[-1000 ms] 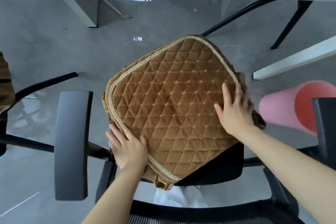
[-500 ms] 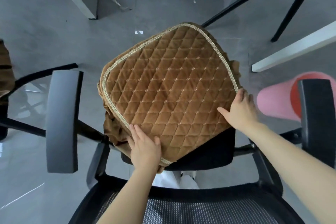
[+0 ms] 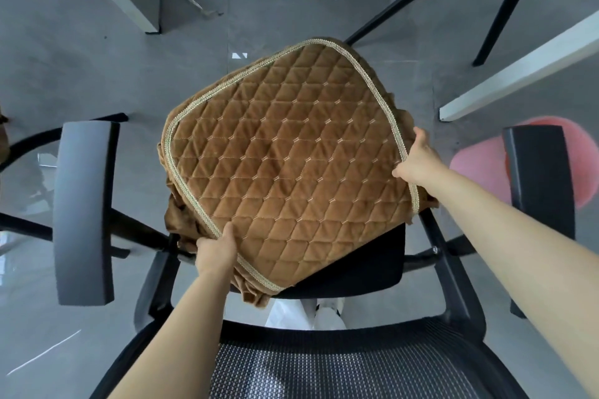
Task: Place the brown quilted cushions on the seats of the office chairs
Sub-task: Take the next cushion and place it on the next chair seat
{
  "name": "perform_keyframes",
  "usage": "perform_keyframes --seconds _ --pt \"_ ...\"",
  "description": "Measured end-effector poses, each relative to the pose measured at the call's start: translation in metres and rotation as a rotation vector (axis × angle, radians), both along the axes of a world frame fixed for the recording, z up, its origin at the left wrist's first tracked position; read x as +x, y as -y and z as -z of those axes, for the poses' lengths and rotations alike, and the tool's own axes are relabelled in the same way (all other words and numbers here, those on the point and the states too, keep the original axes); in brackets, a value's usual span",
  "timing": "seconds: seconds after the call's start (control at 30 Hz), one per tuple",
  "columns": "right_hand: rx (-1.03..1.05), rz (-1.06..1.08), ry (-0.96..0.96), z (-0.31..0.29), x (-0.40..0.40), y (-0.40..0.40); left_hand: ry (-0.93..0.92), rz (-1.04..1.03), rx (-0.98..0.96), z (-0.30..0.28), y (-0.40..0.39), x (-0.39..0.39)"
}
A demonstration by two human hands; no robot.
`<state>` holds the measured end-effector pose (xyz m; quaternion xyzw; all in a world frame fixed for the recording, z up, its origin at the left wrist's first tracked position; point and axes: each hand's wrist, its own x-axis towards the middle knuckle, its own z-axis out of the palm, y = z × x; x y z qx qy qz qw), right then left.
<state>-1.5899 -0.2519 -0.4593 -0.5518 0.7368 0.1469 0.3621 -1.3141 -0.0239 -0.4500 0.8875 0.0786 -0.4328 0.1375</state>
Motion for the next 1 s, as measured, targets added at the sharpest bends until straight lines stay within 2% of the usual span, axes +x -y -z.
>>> perform_keyframes --seconds 0.2,0.4,0.5,0.67,0.77,0.87,1.0 --pt "0.115 0.054 -0.091 -0.004 -0.009 -0.037 0.027 0.084 0.022 -0.015 -0.012 0.01" --pt "0.101 0.009 -0.182 -0.016 -0.013 -0.087 0.124 0.222 0.089 -0.018 -0.024 0.013" --pt "0.086 -0.013 -0.227 -0.022 -0.017 -0.109 0.162 0.243 0.117 -0.02 -0.028 0.009" --pt "0.178 -0.044 -0.286 -0.022 -0.025 -0.144 0.191 0.242 0.152 -0.027 -0.031 -0.008" --pt "0.287 -0.163 -0.32 -0.018 -0.024 -0.146 0.15 0.261 0.115 -0.025 -0.034 -0.009" --pt "0.363 -0.24 -0.242 -0.018 -0.019 -0.134 0.106 0.304 0.058 -0.025 -0.033 -0.012" --pt "0.227 -0.188 -0.194 -0.025 -0.009 -0.1 0.192 0.449 -0.025 -0.029 -0.01 -0.008"
